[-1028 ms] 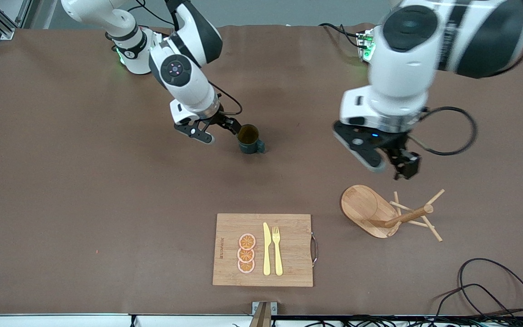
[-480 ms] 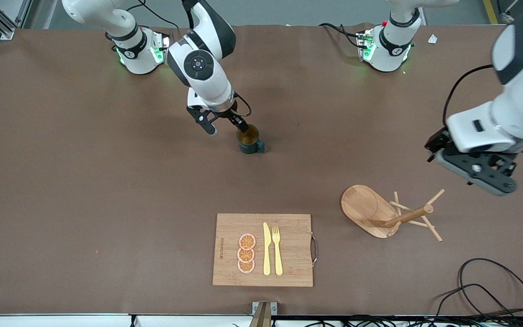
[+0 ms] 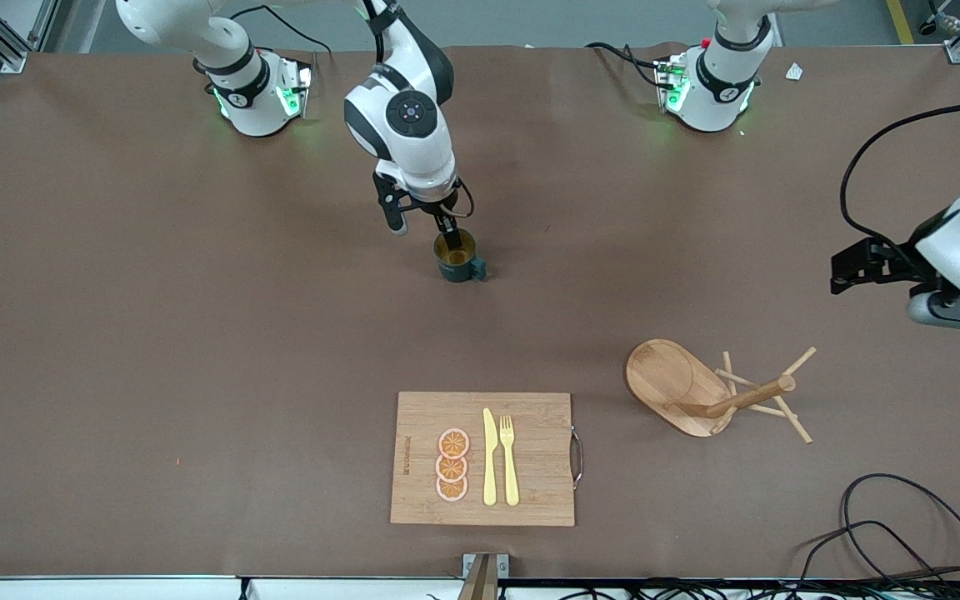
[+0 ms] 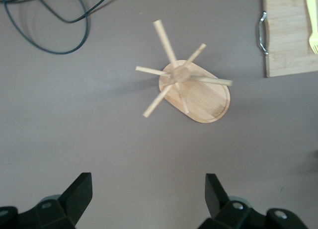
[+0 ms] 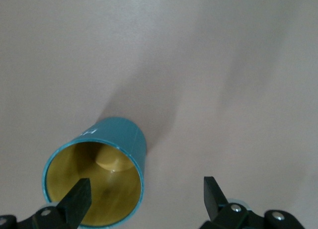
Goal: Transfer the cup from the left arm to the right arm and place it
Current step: 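Grasp the mug with the right gripper while the left gripper releases, withdraws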
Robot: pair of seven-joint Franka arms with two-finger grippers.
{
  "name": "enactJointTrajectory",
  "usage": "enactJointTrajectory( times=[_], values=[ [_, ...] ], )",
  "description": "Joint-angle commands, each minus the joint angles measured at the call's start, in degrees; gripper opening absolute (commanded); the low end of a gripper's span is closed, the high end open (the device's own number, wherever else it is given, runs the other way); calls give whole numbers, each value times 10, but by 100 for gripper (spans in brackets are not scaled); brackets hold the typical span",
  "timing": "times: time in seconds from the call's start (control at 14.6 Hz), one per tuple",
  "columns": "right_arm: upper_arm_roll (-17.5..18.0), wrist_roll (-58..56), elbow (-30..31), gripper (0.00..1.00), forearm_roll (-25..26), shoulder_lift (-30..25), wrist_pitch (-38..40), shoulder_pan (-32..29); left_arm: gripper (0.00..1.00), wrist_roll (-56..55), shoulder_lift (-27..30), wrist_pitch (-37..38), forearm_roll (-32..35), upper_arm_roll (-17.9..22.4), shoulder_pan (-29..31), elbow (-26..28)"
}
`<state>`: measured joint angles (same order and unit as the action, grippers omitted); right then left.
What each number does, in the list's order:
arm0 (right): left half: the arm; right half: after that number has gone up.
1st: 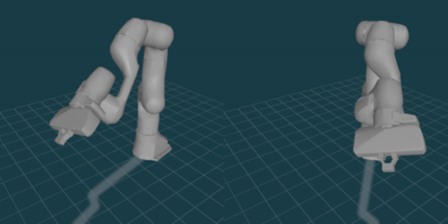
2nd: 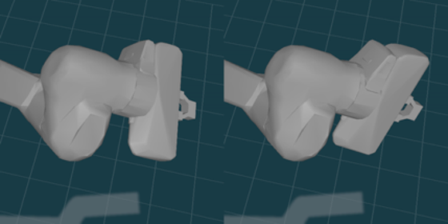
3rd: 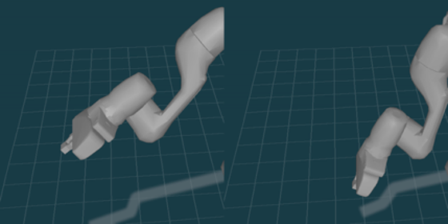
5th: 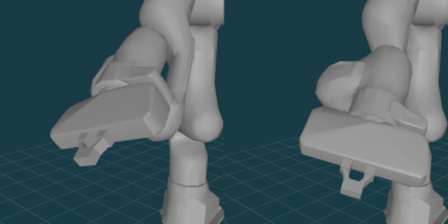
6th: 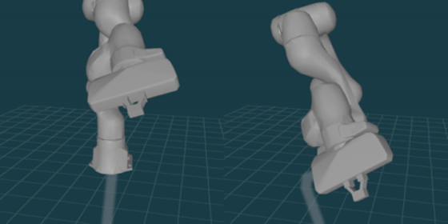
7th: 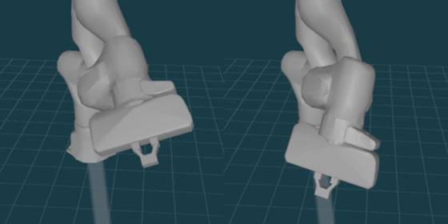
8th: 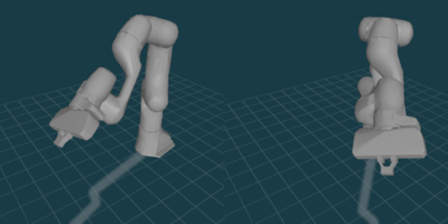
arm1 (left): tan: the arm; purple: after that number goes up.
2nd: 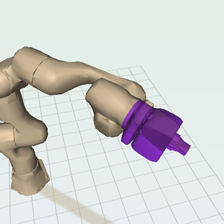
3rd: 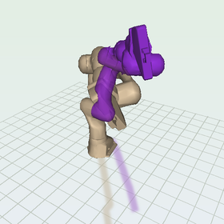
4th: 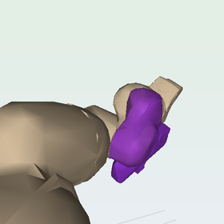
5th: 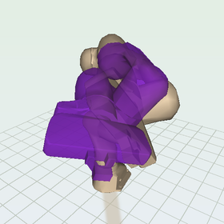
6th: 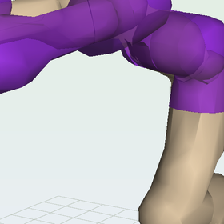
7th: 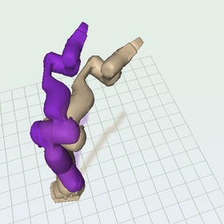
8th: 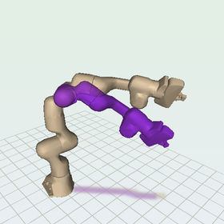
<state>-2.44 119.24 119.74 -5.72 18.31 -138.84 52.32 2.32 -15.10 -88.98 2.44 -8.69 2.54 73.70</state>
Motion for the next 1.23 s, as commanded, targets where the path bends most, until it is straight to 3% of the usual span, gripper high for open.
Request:
enactJointTrajectory(
  times=[0.0,0.62,0.75,1.03,1.1,1.16],
  values=[
    [-7,42,1,100,10,-3,-6,4,100,-14,17,3,-14,-3,12,14],
    [-6,138,-8,98,10,30,-25,7,100,-35,134,-21,-14,-4,7,122],
    [-6,137,-8,78,10,31,-22,11,100,-41,140,-19,-13,-8,11,129],
    [-6,138,-17,10,9,31,-20,6,100,-42,142,-18,-13,-5,6,128],
    [-6,139,-18,1,6,32,-20,6,100,-39,140,-18,-17,-5,5,128],
    [-6,135,-17,0,6,34,-22,9,100,-40,136,-15,-37,-6,9,129]
  ],
)
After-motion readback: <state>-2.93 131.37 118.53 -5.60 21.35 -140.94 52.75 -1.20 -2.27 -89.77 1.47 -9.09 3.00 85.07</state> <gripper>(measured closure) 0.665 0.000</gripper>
